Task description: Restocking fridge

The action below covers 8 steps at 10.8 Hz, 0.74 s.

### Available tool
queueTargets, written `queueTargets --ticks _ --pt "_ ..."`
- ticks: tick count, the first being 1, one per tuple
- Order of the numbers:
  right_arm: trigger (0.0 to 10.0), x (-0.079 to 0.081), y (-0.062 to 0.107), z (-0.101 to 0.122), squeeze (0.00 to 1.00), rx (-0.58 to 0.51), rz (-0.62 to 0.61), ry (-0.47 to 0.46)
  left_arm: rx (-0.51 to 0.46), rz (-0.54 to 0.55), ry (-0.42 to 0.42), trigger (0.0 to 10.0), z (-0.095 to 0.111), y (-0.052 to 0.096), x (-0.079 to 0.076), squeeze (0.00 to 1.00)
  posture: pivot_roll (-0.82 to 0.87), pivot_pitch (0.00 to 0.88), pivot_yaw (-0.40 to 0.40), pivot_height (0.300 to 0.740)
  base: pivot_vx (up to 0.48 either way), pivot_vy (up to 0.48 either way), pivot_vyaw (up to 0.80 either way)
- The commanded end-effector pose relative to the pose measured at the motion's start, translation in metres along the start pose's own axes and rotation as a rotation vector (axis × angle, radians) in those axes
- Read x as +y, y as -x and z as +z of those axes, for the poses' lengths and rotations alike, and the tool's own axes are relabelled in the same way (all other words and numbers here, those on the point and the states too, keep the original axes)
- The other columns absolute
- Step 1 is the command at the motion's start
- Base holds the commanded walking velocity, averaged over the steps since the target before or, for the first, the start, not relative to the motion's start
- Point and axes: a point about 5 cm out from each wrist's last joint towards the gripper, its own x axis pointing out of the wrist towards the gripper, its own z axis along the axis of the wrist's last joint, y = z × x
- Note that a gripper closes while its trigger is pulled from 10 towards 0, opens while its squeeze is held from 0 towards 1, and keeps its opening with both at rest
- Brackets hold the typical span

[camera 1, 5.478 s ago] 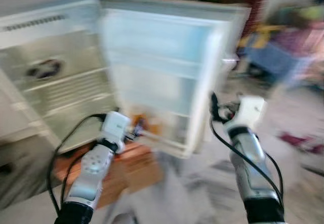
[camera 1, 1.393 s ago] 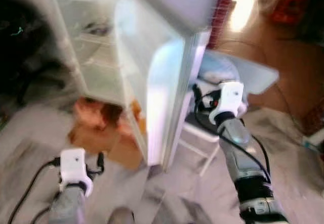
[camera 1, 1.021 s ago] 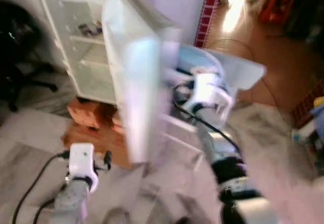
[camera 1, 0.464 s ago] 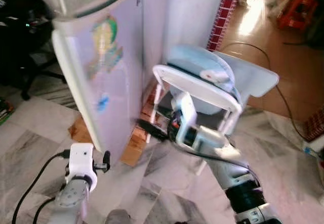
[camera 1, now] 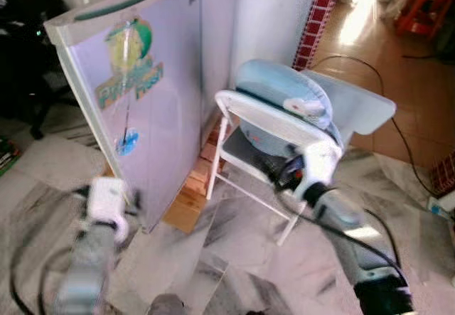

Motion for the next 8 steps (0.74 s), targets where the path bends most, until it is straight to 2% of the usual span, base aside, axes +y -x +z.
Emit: queueTargets --ticks 1,2,3,4,5,6,7,8 --pt "10.0 -0.006 -0.002 -0.003 0.0 -0.003 -0.069 0.037 -0.007 0.077 -0.015 10.0 0.003 -0.005 0.015 0.0 0.11 0.013 -0.028 0.74 0.0 0.0 0.0" --pt "10.0 -0.006 -0.007 -0.004 0.0 -0.02 -0.106 0.039 -0.008 0.105 -0.014 10.0 0.004 -0.009 0.025 0.0 0.11 0.011 -0.028 0.74 0.0 0.0 0.0" --pt "10.0 -0.003 -0.011 -0.006 0.0 -0.005 -0.114 0.052 -0.013 0.108 0.003 10.0 0.004 -0.01 0.027 0.0 0.12 0.011 -0.027 0.74 0.0 0.0 0.0" --pt "10.0 0.002 -0.022 0.0 0.0 -0.024 -0.136 0.049 -0.025 0.056 0.045 10.0 0.005 -0.004 0.018 0.0 0.12 0.013 -0.03 0.74 0.0 0.0 0.0" --pt "10.0 0.006 -0.037 0.007 0.0 -0.033 -0.178 0.062 -0.011 -0.003 0.059 10.0 0.0 0.007 0.004 0.0 0.13 0.013 -0.031 0.74 0.0 0.0 0.0" --pt "10.0 0.011 -0.054 0.016 0.0 -0.046 -0.212 0.093 0.055 -0.047 0.074 10.0 -0.013 0.023 -0.012 0.0 0.15 0.013 -0.034 0.74 0.0 0.0 0.0" --pt "10.0 0.02 -0.068 0.026 0.0 -0.071 -0.194 0.068 0.134 -0.055 0.1 10.0 -0.029 0.037 -0.022 0.0 0.17 0.014 -0.039 0.74 0.0 0.0 0.0" --pt "10.0 0.03 -0.088 0.039 0.0 -0.083 -0.231 0.056 0.188 -0.035 0.105 10.0 -0.043 0.048 -0.024 0.0 0.19 0.014 -0.048 0.74 0.0 0.0 0.0"
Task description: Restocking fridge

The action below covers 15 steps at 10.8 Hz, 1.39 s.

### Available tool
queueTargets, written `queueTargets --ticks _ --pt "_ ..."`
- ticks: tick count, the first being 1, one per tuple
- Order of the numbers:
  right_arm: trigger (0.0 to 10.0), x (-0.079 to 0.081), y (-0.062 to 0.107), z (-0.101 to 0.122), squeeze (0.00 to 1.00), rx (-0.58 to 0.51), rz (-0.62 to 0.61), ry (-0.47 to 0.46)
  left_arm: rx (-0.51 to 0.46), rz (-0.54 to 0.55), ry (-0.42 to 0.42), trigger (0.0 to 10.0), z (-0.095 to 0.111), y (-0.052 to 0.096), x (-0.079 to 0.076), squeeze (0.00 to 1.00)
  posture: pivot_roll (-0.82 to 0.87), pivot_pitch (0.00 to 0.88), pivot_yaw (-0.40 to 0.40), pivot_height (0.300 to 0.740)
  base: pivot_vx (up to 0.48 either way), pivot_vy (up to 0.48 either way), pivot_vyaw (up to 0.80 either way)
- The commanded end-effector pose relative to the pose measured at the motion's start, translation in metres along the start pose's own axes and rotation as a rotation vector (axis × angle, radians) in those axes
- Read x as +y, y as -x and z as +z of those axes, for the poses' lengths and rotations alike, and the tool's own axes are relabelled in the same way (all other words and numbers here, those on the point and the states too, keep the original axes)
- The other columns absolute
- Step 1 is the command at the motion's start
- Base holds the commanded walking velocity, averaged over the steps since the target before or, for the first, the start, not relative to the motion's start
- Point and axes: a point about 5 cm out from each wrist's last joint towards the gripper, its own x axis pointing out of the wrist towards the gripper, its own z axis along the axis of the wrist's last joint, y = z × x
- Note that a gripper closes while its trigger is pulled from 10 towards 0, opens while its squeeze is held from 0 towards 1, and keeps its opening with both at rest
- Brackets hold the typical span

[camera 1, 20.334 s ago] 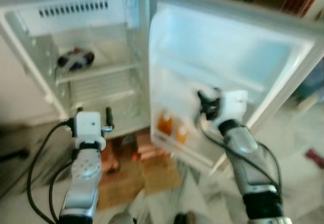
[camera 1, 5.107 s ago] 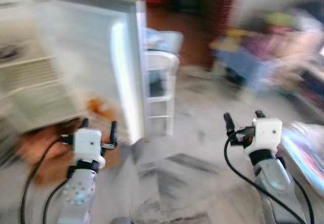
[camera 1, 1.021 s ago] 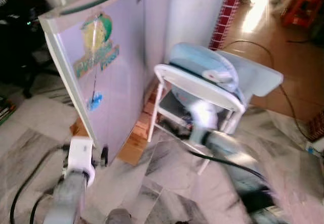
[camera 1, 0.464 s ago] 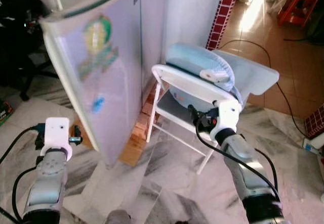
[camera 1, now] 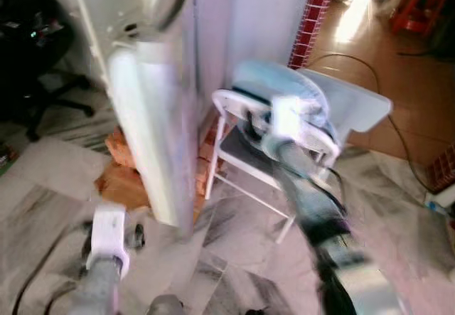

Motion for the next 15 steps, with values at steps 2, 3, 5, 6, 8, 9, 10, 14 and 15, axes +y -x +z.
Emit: queueTargets --ticks 2,3,5,6,8,9,10,14,15 --pt "10.0 0.019 -0.015 0.013 0.0 0.011 -0.061 -0.015 -0.036 0.012 0.003 10.0 0.013 -0.005 0.003 0.0 0.21 0.006 -0.064 0.74 0.0 0.0 0.0" --pt "10.0 0.032 -0.018 0.02 0.0 -0.001 -0.049 -0.017 -0.036 0.011 -0.001 10.0 0.015 -0.005 0.002 0.0 0.21 0.0 -0.068 0.74 0.0 0.0 0.0" --pt "10.0 0.056 -0.021 0.025 0.0 -0.002 -0.011 0.022 -0.023 0.0 -0.003 10.0 0.016 -0.004 -0.004 0.0 0.22 0.0 -0.074 0.74 0.0 0.0 0.0" --pt "10.0 0.068 -0.02 0.02 0.0 0.047 0.036 -0.005 -0.022 -0.002 -0.001 10.0 0.015 -0.004 -0.005 0.0 0.22 0.0 -0.077 0.74 0.0 0.0 0.0" --pt "10.0 0.173 0.072 0.054 0.0 0.153 1.315 -0.557 -0.025 -0.035 -0.008 10.0 0.015 -0.005 -0.009 0.0 0.22 0.0 -0.088 0.74 0.0 0.0 0.0" --pt "10.0 0.165 0.088 0.058 0.0 0.083 1.39 -0.477 -0.024 -0.034 -0.004 10.0 0.015 -0.005 -0.009 0.0 0.22 0.0 -0.088 0.74 0.0 0.0 0.0" --pt "10.0 0.147 0.08 0.034 0.0 0.123 1.282 -0.416 -0.019 -0.039 -0.002 10.0 0.015 -0.006 -0.009 0.0 0.2 0.0 -0.082 0.74 0.0 0.0 0.0" --pt "10.0 0.038 0.042 -0.029 0.0 0.21 0.64 -0.04 -0.138 -0.034 -0.084 10.0 0.033 -0.013 -0.007 0.0 0.19 0.0 -0.069 0.74 0.0 0.0 0.0" --pt "10.0 0.001 0.048 -0.041 0.0 0.19 0.453 -0.047 -0.198 -0.031 -0.085 10.0 0.043 -0.014 -0.007 0.0 0.16 0.0 -0.068 0.74 0.0 0.0 0.0"
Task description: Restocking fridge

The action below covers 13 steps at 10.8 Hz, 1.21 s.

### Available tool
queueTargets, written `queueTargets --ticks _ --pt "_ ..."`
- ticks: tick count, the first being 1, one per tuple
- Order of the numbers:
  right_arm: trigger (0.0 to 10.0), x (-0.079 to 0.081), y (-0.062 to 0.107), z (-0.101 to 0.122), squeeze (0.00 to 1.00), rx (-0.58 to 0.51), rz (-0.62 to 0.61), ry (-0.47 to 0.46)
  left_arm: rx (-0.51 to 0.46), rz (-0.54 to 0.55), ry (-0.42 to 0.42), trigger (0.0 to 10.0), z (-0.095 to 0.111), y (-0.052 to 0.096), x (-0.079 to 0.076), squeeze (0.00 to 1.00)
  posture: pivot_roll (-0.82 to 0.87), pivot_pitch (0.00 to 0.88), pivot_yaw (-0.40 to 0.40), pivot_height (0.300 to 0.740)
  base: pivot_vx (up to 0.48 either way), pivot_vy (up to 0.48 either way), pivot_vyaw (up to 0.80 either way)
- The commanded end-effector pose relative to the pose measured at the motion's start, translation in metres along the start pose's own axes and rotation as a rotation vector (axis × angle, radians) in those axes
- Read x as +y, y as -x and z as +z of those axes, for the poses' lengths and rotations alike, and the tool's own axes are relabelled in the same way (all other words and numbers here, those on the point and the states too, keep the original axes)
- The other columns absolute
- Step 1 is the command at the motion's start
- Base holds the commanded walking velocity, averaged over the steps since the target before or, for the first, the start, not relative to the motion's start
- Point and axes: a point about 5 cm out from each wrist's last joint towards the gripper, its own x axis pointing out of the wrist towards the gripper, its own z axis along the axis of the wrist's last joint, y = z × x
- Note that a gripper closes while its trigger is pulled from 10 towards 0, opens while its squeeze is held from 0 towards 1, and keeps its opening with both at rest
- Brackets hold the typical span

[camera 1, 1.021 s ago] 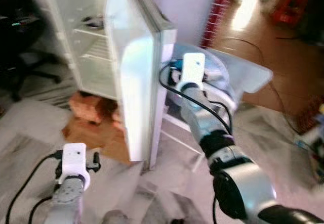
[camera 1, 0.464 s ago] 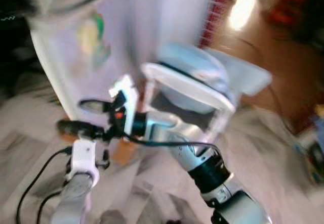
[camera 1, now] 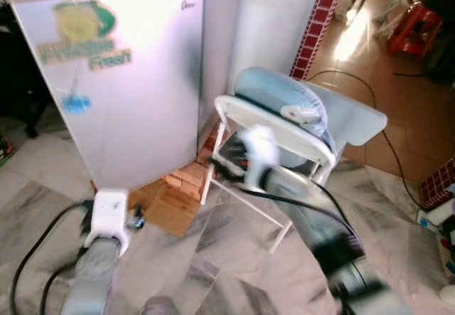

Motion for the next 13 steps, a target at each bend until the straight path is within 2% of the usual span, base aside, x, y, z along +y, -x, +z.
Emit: queueTargets --ticks 1,3,4,5,6,8,10,11,12,13 --pt "10.0 -0.024 0.019 -0.001 0.0 -0.051 -0.14 0.054 -0.051 0.006 -0.017 10.0 0.005 -0.002 0.001 0.0 0.15 0.0 -0.062 0.74 0.0 0.0 0.0" --pt "10.0 -0.043 0.049 -0.013 0.0 -0.057 -0.292 0.049 -0.104 -0.042 -0.025 10.0 0.011 -0.001 -0.003 0.0 0.13 0.0 -0.045 0.74 0.0 0.48 0.0" --pt "10.0 -0.046 0.058 -0.017 0.0 -0.034 -0.335 0.061 -0.124 -0.06 -0.026 10.0 0.012 0.0 -0.005 0.0 0.11 0.0 -0.036 0.74 0.0 0.48 0.0" --pt "10.0 -0.049 0.063 -0.017 0.0 -0.048 -0.368 0.048 -0.117 -0.082 0.015 10.0 0.014 0.001 -0.006 0.0 0.11 0.0 -0.031 0.74 0.0 0.48 0.0" --pt "10.0 -0.049 0.067 -0.019 0.0 -0.055 -0.363 0.051 -0.123 -0.099 0.009 10.0 0.014 0.001 -0.007 0.0 0.11 0.002 -0.03 0.74 0.0 0.48 0.0" --pt "10.0 -0.051 0.071 -0.018 0.0 -0.054 -0.45 0.147 -0.156 -0.141 0.047 10.0 0.017 0.003 -0.007 0.0 0.11 0.014 -0.029 0.74 0.0 0.48 0.0" --pt "10.0 -0.051 0.07 -0.018 0.0 -0.067 -0.456 0.168 -0.161 -0.136 0.066 10.0 0.015 0.006 -0.006 0.0 0.11 0.013 -0.026 0.74 0.0 0.48 0.0" --pt "10.0 -0.048 0.07 -0.015 0.0 -0.075 -0.405 0.139 -0.148 -0.135 0.077 10.0 0.011 0.006 -0.006 0.0 0.1 0.005 -0.023 0.74 0.0 0.48 0.0" --pt "10.0 -0.045 0.074 -0.016 0.0 -0.111 -0.363 0.037 -0.137 -0.141 0.09 10.0 0.009 0.003 -0.008 0.0 0.09 0.002 -0.021 0.74 0.0 0.48 0.0" --pt "10.0 -0.047 0.076 -0.015 0.0 -0.115 -0.394 0.07 -0.148 -0.15 0.09 10.0 0.011 0.002 -0.009 0.0 0.09 0.002 -0.023 0.74 0.0 0.48 0.0"
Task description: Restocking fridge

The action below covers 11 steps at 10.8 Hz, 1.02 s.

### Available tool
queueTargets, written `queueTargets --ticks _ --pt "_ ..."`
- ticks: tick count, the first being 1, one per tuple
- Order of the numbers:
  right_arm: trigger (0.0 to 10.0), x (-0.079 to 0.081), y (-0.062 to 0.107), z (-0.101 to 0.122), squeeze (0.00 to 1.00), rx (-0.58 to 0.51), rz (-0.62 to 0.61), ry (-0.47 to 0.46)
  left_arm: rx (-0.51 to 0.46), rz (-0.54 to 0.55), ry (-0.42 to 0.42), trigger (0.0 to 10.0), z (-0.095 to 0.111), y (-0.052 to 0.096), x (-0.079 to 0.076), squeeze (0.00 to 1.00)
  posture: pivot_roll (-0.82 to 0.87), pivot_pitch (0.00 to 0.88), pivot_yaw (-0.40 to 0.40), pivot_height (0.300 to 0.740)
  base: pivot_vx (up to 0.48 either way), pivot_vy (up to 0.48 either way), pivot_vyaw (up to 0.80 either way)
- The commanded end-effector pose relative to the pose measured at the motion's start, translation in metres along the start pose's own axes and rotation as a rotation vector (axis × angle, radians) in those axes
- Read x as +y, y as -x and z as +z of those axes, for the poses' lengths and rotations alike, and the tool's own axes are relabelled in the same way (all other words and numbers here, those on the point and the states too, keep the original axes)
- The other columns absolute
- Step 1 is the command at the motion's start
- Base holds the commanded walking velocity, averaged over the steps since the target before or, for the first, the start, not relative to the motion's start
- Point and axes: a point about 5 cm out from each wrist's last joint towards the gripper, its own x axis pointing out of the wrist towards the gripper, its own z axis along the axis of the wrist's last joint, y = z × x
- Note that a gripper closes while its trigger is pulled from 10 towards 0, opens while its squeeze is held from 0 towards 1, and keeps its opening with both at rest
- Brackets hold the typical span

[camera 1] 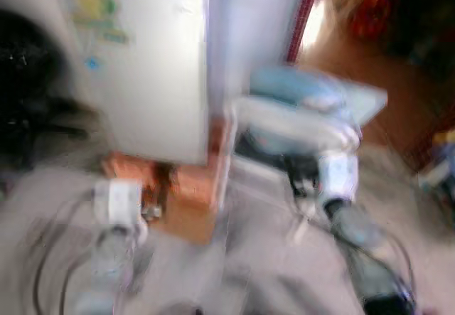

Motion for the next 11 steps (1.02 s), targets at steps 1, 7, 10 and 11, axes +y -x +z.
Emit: queueTargets --ticks 1,7,10,11 --pt "10.0 -0.001 -0.002 0.01 0.0 -0.036 -0.039 0.053 -0.04 0.017 -0.011 10.0 0.008 -0.001 0.008 0.0 0.09 0.004 -0.023 0.74 0.0 0.48 0.0" --pt "10.0 -0.016 0.006 0.018 0.0 -0.09 -0.169 0.021 -0.151 0.01 -0.066 10.0 0.02 0.007 0.013 0.0 0.1 0.006 -0.038 0.74 0.0 0.48 0.0" --pt "10.0 -0.02 0.001 0.02 0.0 -0.091 -0.179 0.03 -0.179 -0.016 -0.093 10.0 0.028 0.002 0.009 0.0 0.1 0.0 -0.04 0.74 0.0 0.48 -0.8" --pt "10.0 -0.02 0.0 0.021 0.0 -0.092 -0.179 0.03 -0.179 -0.021 -0.088 10.0 0.028 0.001 0.009 0.0 0.1 0.0 -0.04 0.74 0.0 0.48 -0.8"
